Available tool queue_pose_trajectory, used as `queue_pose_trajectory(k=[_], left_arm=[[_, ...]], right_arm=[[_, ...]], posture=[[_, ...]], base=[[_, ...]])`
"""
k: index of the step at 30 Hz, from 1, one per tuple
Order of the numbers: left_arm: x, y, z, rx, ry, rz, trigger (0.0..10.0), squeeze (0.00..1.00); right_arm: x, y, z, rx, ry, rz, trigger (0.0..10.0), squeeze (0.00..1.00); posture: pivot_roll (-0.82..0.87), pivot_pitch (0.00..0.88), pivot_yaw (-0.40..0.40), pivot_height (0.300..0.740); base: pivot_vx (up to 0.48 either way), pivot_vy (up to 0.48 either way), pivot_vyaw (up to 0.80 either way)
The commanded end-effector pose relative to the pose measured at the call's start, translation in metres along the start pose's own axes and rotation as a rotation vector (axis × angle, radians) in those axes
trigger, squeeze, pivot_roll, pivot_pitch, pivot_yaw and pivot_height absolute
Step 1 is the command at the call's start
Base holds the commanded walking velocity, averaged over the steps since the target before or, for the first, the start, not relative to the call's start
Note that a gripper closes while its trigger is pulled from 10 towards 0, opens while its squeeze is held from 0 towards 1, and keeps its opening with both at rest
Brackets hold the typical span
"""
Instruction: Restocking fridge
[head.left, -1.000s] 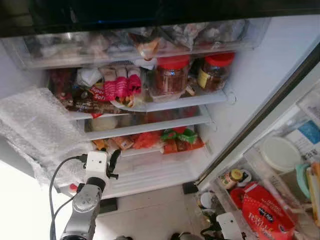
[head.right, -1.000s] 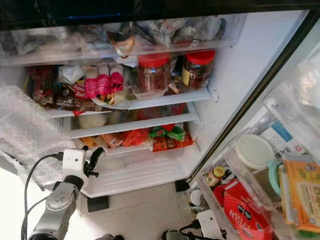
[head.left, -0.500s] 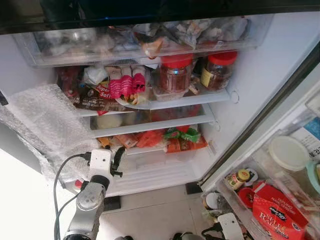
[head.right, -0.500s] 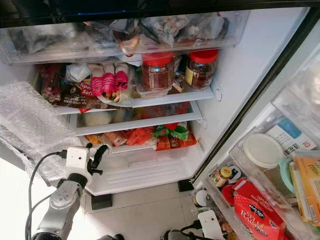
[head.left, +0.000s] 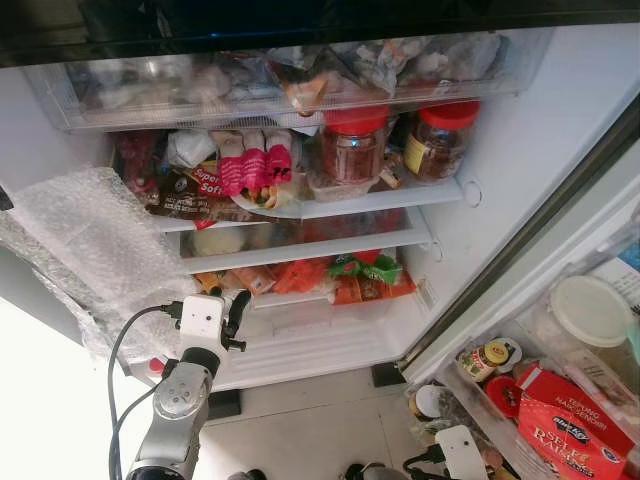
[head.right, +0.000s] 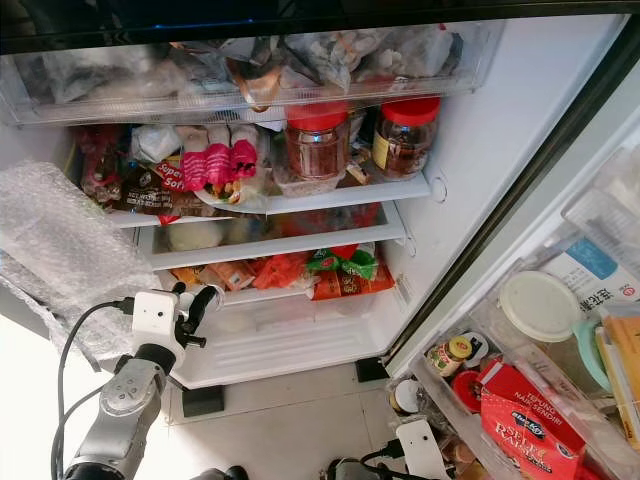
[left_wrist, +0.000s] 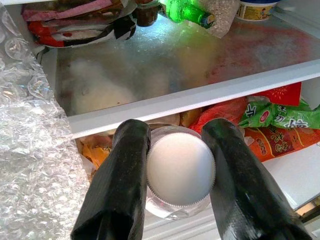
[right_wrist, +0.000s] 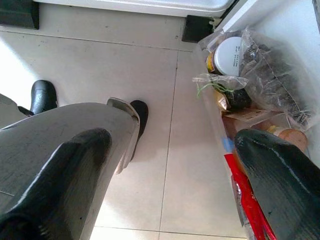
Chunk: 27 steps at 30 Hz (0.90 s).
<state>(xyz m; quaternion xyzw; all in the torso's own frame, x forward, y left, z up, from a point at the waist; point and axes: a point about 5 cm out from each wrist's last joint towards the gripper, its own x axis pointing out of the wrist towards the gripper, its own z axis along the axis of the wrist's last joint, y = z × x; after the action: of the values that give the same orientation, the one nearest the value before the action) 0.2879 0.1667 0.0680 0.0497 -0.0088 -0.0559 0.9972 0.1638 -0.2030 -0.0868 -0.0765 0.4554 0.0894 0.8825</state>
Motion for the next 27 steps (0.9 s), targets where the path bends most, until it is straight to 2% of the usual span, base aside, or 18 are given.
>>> queue_pose_trajectory(k=[1, 27], left_arm=[[-0.0007, -0.0005, 0.0049, -0.007, -0.028, 0.000, 10.0, 0.00], [-0.0009, -0.0005, 0.0067, -0.010, -0.033, 0.000, 10.0, 0.00]], right_arm=[[-0.0024, 0.0013, -0.0105, 0.011, 0.030, 0.001, 10.0, 0.00], [-0.0027, 0.0012, -0.0111, 0.030, 0.026, -0.001, 10.0, 0.00]], posture=[[-0.13, 0.202, -0.039, 0.740], [-0.13, 0.207, -0.041, 0.731]], base=[[0.000, 0.000, 0.00], [0.000, 0.000, 0.00]])
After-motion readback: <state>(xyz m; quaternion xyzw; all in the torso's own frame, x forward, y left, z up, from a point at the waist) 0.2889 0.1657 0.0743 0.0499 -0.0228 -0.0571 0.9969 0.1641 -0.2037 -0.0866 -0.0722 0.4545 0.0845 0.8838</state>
